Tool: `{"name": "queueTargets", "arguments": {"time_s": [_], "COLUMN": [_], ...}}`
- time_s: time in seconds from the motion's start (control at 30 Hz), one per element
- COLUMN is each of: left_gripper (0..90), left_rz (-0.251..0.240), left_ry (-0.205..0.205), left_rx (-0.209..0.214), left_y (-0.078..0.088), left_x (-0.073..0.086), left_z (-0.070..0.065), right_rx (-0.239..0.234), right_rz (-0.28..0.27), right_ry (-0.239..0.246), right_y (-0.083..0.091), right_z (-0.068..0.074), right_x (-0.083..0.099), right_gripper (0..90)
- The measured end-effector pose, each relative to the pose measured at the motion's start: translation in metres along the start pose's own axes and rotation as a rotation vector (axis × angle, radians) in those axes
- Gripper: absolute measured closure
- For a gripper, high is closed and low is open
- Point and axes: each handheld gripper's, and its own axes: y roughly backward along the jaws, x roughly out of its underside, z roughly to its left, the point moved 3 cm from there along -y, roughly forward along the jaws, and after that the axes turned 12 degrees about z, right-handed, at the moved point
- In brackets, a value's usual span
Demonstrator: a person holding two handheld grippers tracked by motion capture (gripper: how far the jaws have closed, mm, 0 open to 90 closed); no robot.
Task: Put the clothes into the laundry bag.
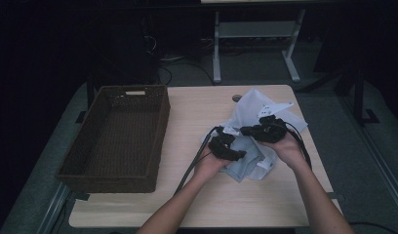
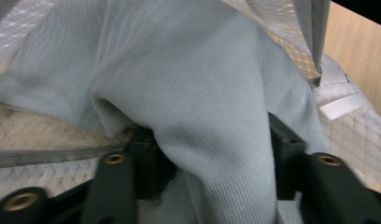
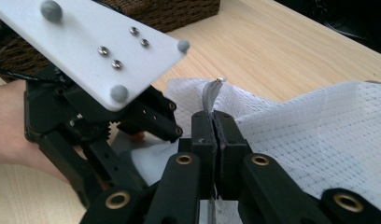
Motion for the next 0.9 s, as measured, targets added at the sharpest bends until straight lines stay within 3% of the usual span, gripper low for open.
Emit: {"name": "queueTargets", "arguments": {"time_s": [0.3, 0.4, 0.57, 0.7, 0.9], "left_gripper": [30.4, 30.0, 29.9, 30.1, 35.8], "left_rz": [-0.03, -0.033, 0.003, 0.028, 0.072], "left_ry": [-0.036, -0.028, -0.023, -0.026, -0.055], "left_rx": [-0.011, 0.002, -0.004, -0.015, -0.025], "left_y": [0.037, 0.049, 0.063, 0.064, 0.046], "left_x": [0.018, 0.033, 0.064, 0.082, 0.083], "left_z": [0.0, 0.002, 0.005, 0.006, 0.009], "right_rx": [0.006, 0.008, 0.007, -0.002, -0.008], "right_rz": [0.002, 0.003, 0.013, 0.02, 0.026], "right_ry": [-0.017, -0.022, -0.032, -0.043, -0.037], "right_y": [0.003, 0.003, 0.003, 0.004, 0.008], "right_z": [-0.004, -0.004, -0.003, 0.001, 0.011], "right_x": [0.005, 0.006, 0.012, 0.019, 0.034], "right_gripper": [87.3, 87.3, 87.3, 87.3, 87.2]}}
